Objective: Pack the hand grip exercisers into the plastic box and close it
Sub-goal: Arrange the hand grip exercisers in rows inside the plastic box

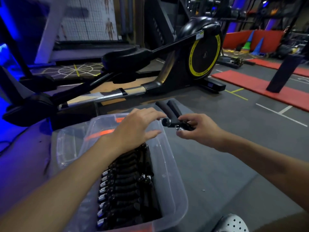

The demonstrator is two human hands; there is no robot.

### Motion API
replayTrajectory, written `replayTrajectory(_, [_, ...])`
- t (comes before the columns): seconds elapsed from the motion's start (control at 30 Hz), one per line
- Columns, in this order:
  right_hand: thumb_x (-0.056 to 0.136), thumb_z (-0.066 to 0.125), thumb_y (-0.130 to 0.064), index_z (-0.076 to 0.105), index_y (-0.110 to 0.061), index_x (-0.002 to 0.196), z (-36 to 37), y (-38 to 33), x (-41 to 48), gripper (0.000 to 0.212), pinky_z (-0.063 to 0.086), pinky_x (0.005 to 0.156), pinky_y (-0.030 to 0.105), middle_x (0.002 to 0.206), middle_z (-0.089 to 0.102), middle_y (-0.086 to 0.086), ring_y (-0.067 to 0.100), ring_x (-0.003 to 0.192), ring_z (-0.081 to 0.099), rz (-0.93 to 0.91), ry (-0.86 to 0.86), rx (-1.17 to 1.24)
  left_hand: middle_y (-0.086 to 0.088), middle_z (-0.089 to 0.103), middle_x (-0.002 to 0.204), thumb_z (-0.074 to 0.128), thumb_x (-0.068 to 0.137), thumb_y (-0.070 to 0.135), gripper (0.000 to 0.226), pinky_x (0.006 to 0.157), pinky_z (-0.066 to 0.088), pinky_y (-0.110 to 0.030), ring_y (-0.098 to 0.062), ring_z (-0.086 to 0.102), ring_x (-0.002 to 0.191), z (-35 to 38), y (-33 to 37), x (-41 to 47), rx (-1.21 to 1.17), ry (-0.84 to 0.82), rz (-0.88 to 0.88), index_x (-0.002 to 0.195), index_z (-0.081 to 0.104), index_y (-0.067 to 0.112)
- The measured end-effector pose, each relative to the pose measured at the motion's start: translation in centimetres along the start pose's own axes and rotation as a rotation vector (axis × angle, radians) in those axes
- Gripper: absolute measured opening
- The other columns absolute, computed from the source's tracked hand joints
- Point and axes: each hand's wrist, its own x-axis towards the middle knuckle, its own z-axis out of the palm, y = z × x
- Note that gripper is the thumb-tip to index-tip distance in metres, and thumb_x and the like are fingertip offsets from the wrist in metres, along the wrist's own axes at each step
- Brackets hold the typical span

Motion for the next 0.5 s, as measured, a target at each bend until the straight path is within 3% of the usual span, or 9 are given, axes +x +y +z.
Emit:
replayTrajectory(0.13, [0.079,0.077,-0.026,0.069,-0.028,0.097,1.6,-1.6,-0.9,0.02,0.041,0.061,0.028,0.07,0.064,-0.002,0.01,0.062,0.052,-0.022,-0.117,0.105,0.014,0.063,0.101,0.071,0.082,0.018,0.033,0.086,0.045,-0.039,0.0,0.053,0.089,-1.5,0.9,-1.8,0.007,0.06,0.062,0.113,0.061,0.021])
replayTrajectory(0.2, [0.081,0.075,-0.024,0.069,-0.027,0.097,2.4,-2.3,-1.0,0.018,0.042,0.062,0.026,0.069,0.063,-0.005,0.008,0.063,0.054,-0.027,-0.172,0.152,0.009,0.064,0.099,0.07,0.082,0.014,0.031,0.081,0.047,-0.04,-0.006,0.056,0.088,-2.0,1.1,-2.6,-0.002,0.064,0.098,0.111,0.06,0.02])
replayTrajectory(0.33, [0.083,0.074,-0.016,0.07,-0.023,0.101,3.7,-3.8,-0.5,0.02,0.05,0.073,0.025,0.085,0.069,0.011,0.009,0.074,0.062,-0.026,-0.232,0.222,0.001,0.065,0.102,0.07,0.085,0.011,0.026,0.081,0.049,-0.036,-0.017,0.061,0.091,-3.2,0.7,-3.9,-0.021,0.05,0.128,0.11,0.063,0.014])
replayTrajectory(0.4, [0.083,0.074,-0.017,0.07,-0.022,0.103,4.2,-4.3,-0.2,0.021,0.05,0.076,0.024,0.095,0.072,0.012,0.01,0.08,0.064,-0.009,-0.243,0.277,0.002,0.068,0.101,0.071,0.084,0.011,0.024,0.083,0.048,-0.031,-0.013,0.062,0.091,-3.7,0.1,-4.5,-0.047,0.074,0.069,0.108,0.066,0.012])
replayTrajectory(0.5, [0.08,0.077,-0.023,0.07,-0.02,0.103,4.9,-4.5,0.6,0.025,0.051,0.081,0.026,0.09,0.072,0.003,0.01,0.083,0.065,-0.012,-0.176,0.356,0.006,0.07,0.096,0.074,0.083,0.014,0.024,0.085,0.051,-0.028,-0.008,0.064,0.089,-3.9,-0.6,-5.6,-0.222,0.154,-0.188,0.106,0.069,0.017])
